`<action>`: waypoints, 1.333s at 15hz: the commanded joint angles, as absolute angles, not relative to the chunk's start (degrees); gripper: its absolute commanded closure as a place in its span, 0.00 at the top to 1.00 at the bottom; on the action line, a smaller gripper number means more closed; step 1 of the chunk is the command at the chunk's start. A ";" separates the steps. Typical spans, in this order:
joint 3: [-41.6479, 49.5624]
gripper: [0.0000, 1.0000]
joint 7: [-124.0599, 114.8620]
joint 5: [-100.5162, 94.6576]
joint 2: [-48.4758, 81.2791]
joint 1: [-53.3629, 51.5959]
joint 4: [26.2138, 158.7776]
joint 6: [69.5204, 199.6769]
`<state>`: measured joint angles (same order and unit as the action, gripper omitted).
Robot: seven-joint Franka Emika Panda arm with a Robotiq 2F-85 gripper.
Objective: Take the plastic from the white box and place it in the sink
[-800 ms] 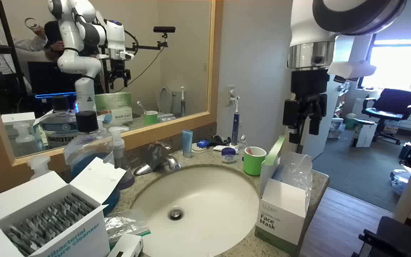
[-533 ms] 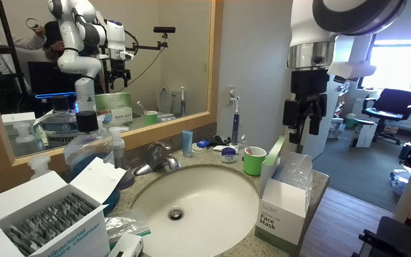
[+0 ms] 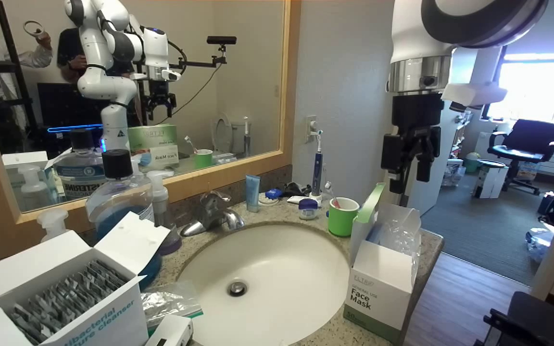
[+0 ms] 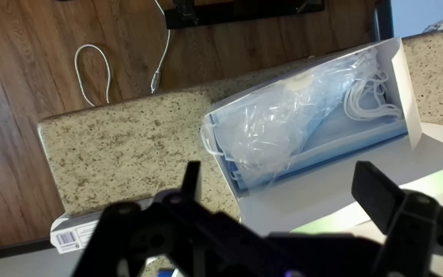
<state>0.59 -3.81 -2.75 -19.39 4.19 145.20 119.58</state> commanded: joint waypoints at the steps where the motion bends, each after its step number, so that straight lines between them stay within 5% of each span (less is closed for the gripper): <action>1: 0.64 1.00 -4.94 -2.46 -20.13 3.67 146.16 120.65; 20: 0.82 1.00 -17.09 28.04 -34.17 1.19 161.00 121.57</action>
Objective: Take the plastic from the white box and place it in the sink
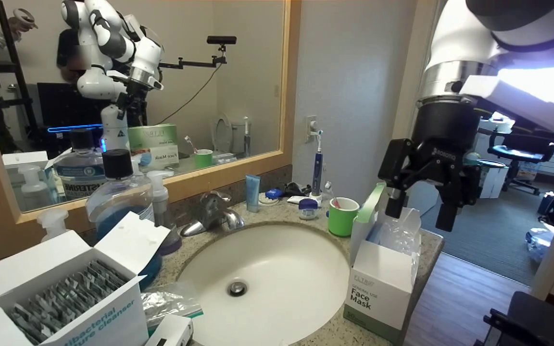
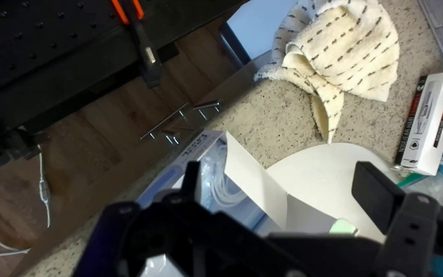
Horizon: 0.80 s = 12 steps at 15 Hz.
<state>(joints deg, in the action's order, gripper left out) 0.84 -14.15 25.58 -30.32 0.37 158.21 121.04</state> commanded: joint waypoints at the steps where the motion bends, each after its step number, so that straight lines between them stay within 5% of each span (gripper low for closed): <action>1: 0.86 1.00 -18.33 28.11 -32.63 1.60 158.82 120.82; 12: -4.66 1.00 -40.28 20.17 -31.46 7.30 156.92 119.93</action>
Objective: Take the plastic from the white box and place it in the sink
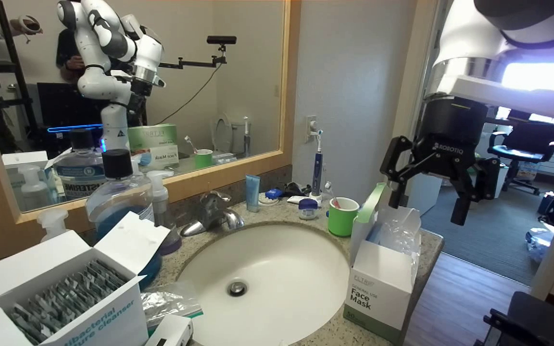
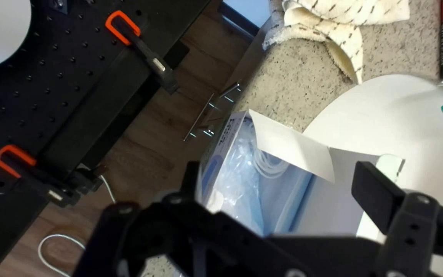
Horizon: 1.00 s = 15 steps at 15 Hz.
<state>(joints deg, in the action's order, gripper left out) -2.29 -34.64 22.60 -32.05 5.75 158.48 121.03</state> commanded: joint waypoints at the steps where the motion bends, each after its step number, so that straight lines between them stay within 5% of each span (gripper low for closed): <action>1: -5.27 1.00 -42.05 18.93 -31.27 7.30 156.60 119.77; 15: -6.92 0.98 -47.34 11.44 -27.89 5.96 156.03 122.60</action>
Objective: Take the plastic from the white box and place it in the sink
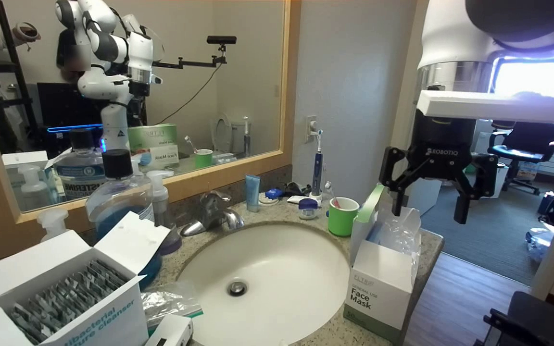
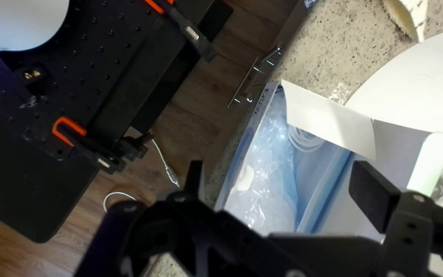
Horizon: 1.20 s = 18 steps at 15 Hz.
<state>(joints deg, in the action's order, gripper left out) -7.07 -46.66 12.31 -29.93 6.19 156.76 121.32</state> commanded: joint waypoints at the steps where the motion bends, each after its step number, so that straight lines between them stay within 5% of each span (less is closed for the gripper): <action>1: -6.86 0.97 -47.18 11.47 -27.55 5.89 156.11 122.86; 10: -6.13 0.82 -44.93 12.50 -23.38 4.23 156.41 127.51; 11: -5.96 0.70 -44.66 12.65 -22.76 4.06 156.37 128.04; 18: -4.76 0.66 -42.27 12.95 -19.79 3.46 156.60 130.29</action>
